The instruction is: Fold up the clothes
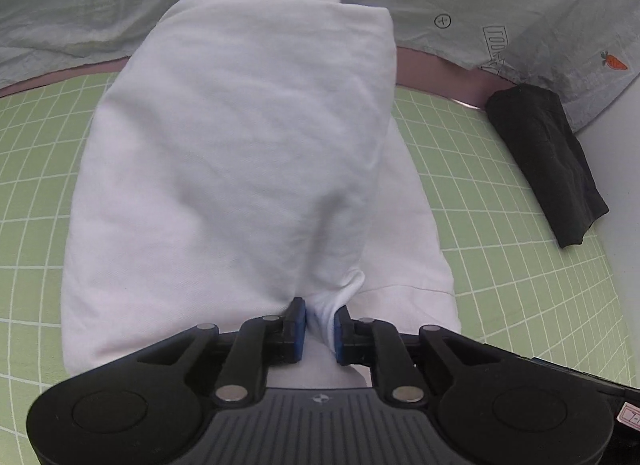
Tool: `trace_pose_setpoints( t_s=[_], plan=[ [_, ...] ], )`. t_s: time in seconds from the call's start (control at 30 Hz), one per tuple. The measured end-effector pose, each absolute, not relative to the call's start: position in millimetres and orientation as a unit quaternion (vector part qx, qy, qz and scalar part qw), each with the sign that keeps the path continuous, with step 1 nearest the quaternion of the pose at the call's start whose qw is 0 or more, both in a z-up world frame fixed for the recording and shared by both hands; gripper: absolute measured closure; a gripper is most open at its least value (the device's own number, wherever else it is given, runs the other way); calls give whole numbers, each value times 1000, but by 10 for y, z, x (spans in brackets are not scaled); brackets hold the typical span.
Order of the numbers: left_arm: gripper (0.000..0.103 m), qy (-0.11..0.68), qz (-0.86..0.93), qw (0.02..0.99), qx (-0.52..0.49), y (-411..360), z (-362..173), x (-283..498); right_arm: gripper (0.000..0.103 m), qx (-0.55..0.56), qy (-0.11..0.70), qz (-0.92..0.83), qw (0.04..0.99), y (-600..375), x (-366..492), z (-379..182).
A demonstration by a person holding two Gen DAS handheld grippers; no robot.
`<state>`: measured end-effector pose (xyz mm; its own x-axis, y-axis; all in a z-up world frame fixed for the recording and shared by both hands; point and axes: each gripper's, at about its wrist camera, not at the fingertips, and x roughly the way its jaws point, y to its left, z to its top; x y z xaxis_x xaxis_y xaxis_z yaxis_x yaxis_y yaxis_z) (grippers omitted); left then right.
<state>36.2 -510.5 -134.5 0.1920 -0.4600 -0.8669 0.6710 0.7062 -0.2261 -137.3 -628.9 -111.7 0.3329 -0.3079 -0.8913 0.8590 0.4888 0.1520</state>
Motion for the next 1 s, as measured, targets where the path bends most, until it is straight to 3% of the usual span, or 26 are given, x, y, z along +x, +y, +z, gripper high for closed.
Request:
trace_pose_setpoints(
  t_s=[0.17,0.57,0.63,0.8,0.9,1.0],
  plan=[
    [75,530,-371,756,100,-5147,-1395,369,15,337,424,-400,740,-6300,-1438,-1148],
    [69,565,-377,734,13,-4955,-1329,554,15,323,430,-393,746,-6216,-1366,-1063],
    [64,562,-385,732,11,-4958,-1302,534,15,320,430,-391,749,-6197,-1353,-1042],
    [40,557,-411,721,-9,-4954,-1181,485,15,317,429,-390,751,-6169,-1339,-1020],
    [33,556,-423,715,-25,-4921,-1062,474,15,317,427,-391,751,-6159,-1343,-1004],
    [33,544,-442,713,-37,-4864,-880,455,15,314,426,-392,753,-6151,-1338,-981]
  ],
)
